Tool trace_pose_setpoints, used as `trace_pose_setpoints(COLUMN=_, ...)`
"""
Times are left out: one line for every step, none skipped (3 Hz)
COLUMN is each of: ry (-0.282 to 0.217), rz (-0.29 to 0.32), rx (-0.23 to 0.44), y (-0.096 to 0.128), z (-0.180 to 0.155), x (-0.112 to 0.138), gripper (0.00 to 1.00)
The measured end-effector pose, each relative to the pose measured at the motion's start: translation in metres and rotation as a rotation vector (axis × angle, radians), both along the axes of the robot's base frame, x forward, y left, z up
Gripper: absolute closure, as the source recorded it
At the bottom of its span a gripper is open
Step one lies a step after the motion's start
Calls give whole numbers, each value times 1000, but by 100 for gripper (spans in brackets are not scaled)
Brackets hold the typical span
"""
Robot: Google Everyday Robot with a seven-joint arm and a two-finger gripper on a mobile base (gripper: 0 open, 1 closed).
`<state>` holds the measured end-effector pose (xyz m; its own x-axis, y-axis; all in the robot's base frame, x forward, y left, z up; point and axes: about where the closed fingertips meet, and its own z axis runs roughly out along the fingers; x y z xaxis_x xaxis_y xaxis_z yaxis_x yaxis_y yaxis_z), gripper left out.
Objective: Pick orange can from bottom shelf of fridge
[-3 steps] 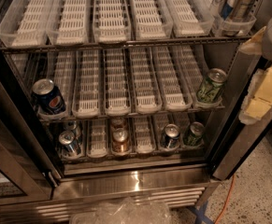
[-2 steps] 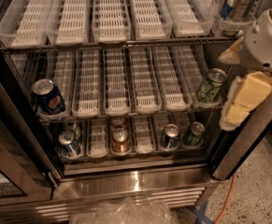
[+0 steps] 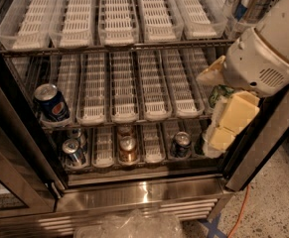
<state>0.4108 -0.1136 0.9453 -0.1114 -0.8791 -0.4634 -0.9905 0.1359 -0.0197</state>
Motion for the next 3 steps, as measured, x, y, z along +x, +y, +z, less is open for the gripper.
trace_pose_setpoints(ry=-10, rz=-17, rx=18, y=-3, z=2, x=2, gripper=0)
trace_pose_setpoints(ry=10, rz=-47, rx=126, y=-3, z=-24, x=-1, gripper=0)
trace_pose_setpoints(ry=52, rz=-39, rx=336, y=7, z=-65, x=-12, gripper=0)
